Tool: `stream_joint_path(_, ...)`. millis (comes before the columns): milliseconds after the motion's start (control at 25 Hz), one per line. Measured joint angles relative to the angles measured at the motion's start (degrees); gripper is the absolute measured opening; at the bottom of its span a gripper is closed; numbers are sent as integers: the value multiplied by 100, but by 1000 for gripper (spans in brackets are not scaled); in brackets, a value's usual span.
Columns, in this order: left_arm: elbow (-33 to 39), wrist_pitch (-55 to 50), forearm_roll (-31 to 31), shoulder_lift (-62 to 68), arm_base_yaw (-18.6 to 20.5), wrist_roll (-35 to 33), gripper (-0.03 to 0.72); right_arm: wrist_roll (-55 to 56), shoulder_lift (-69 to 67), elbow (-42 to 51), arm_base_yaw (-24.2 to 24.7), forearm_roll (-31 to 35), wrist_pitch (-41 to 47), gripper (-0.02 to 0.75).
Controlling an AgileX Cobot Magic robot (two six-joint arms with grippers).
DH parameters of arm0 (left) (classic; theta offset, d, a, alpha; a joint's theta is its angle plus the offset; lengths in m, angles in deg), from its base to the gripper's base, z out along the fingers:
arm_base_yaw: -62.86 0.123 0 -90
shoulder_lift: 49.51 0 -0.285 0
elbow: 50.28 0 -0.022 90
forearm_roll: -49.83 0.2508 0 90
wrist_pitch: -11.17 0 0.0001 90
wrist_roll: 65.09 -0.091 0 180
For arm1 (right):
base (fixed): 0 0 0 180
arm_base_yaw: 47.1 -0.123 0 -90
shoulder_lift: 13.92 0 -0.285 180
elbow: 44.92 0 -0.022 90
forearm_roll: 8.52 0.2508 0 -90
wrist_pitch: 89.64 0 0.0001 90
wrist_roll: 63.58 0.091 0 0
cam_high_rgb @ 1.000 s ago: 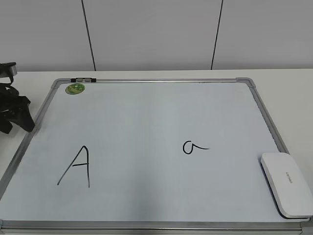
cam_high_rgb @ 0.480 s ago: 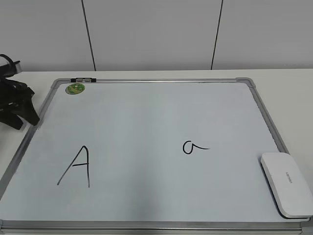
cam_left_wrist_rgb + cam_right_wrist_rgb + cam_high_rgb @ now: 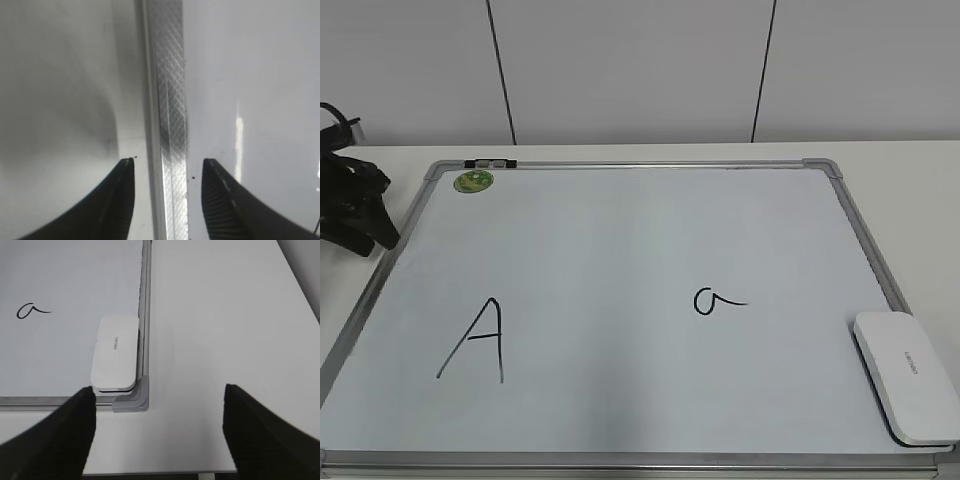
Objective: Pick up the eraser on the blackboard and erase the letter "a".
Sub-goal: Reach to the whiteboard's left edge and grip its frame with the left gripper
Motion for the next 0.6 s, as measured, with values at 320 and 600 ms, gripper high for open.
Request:
stream_joint_path(320,-8,-13,-13,203,0,1,275,0,0,0,0,0,0,587)
stream_joint_path(600,-22,-54,-90,277,0,1,201,0,0,0,0,0,0,587)
